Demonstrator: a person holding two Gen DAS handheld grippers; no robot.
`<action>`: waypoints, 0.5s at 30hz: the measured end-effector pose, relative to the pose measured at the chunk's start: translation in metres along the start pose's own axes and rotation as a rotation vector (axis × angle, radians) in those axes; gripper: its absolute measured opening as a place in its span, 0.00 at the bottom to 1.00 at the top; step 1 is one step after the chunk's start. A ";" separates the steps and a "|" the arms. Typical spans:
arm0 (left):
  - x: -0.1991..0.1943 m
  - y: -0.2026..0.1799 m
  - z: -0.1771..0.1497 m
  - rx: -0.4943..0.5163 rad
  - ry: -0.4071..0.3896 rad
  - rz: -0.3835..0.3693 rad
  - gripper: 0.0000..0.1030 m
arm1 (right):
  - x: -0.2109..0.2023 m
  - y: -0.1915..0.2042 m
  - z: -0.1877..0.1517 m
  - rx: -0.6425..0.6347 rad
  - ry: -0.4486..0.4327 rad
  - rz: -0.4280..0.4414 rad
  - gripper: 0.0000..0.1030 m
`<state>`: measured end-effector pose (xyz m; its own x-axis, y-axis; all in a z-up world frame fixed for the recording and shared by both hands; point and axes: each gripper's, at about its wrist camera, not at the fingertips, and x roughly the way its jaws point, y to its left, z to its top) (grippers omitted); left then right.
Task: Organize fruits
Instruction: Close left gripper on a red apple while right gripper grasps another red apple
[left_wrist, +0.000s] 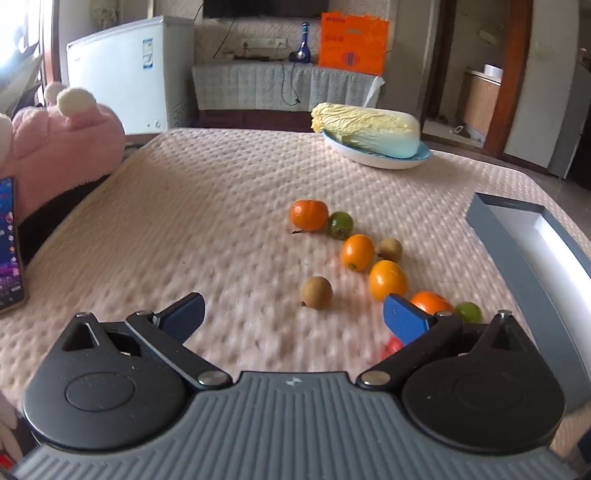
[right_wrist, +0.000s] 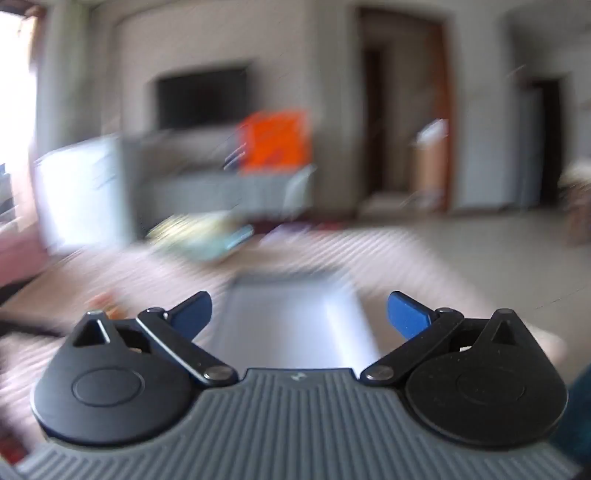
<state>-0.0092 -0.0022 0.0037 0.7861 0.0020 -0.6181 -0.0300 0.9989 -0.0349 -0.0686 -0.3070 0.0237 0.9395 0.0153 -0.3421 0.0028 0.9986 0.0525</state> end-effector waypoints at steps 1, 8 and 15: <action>-0.009 -0.002 -0.003 0.017 -0.008 0.008 1.00 | -0.006 0.017 -0.002 -0.019 -0.016 0.051 1.00; -0.027 0.007 -0.018 -0.075 -0.017 0.012 1.00 | -0.004 0.096 -0.037 -0.248 -0.006 0.240 0.99; -0.006 -0.009 -0.014 -0.011 0.033 -0.010 1.00 | 0.023 0.098 -0.045 -0.203 0.125 0.260 0.81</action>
<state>-0.0220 -0.0115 -0.0032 0.7659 -0.0095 -0.6429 -0.0293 0.9983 -0.0497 -0.0619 -0.2066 -0.0217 0.8507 0.2638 -0.4546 -0.3107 0.9500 -0.0302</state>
